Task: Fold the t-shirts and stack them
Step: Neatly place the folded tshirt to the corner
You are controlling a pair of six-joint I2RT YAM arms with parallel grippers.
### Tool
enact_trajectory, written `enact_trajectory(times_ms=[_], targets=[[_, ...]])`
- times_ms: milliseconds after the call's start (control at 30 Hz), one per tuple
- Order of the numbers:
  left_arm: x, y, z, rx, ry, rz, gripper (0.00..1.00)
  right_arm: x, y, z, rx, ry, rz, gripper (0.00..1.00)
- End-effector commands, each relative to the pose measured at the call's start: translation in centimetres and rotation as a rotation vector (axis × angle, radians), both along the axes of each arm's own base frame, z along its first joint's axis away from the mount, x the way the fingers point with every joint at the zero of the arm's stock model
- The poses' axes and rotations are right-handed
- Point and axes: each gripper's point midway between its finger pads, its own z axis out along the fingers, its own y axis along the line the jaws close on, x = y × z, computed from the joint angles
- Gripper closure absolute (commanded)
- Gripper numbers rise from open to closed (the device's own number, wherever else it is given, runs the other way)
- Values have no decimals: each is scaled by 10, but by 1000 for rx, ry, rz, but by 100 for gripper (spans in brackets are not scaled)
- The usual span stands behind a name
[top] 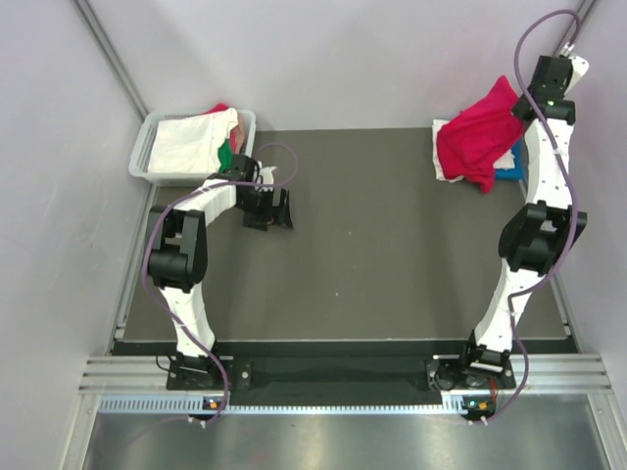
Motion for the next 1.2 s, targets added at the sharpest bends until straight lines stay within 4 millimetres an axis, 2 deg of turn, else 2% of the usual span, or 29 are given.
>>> enact_trajectory(times_ms=[0,67,100,133,200,233,300,333,367,400,500,600,633,700,800,833,867,1000,1133,1167], targets=[[10,-7,24,-43,-85,-14,2,-7,-18,29,-46,-82,-60,100],[8,-7,24,-45,-81,-16,2,-2,-12,-5,-9,-5,-20,100],[7,-6,25,-40,-84,-18,2,1,-10,-36,11,61,-8,100],[6,-6,23,-36,-83,-20,2,2,-4,-52,20,103,10,100],[5,-5,24,-35,-83,-22,2,-4,5,-92,19,220,26,100],[5,-5,24,-35,-81,-22,2,-4,15,-102,6,253,46,100],[5,-7,24,-46,-78,-22,2,-10,22,-122,-8,301,56,100],[5,-8,25,-50,-78,-22,2,-11,28,-125,-22,316,67,100],[6,-9,26,-55,-78,-23,2,-12,26,-124,-49,326,45,86],[6,-9,26,-56,-78,-23,2,-13,28,-127,-61,342,50,81],[5,-9,32,-57,-87,-34,2,-11,25,-124,-83,348,39,75],[1,-8,38,-55,-98,-51,2,-8,21,-123,-92,344,24,75],[-1,-7,39,-52,-99,-54,2,-8,19,-122,-97,340,22,69],[-7,-6,42,-52,-101,-70,2,-5,16,-118,-108,334,14,54],[-16,-5,42,-50,-92,-84,2,-4,8,-111,-121,317,-3,26],[-18,-3,43,-50,-90,-81,2,-4,5,-107,-120,307,-8,5],[-19,-1,46,-41,-113,-100,2,-5,2,-101,-118,298,-14,0],[-21,5,58,-46,-133,-97,2,-11,-1,-87,-100,266,-22,0],[-16,14,76,-80,-157,-80,2,-15,19,-69,-97,235,22,0],[-17,15,80,-83,-163,-83,2,-19,24,-55,-106,216,25,0]])
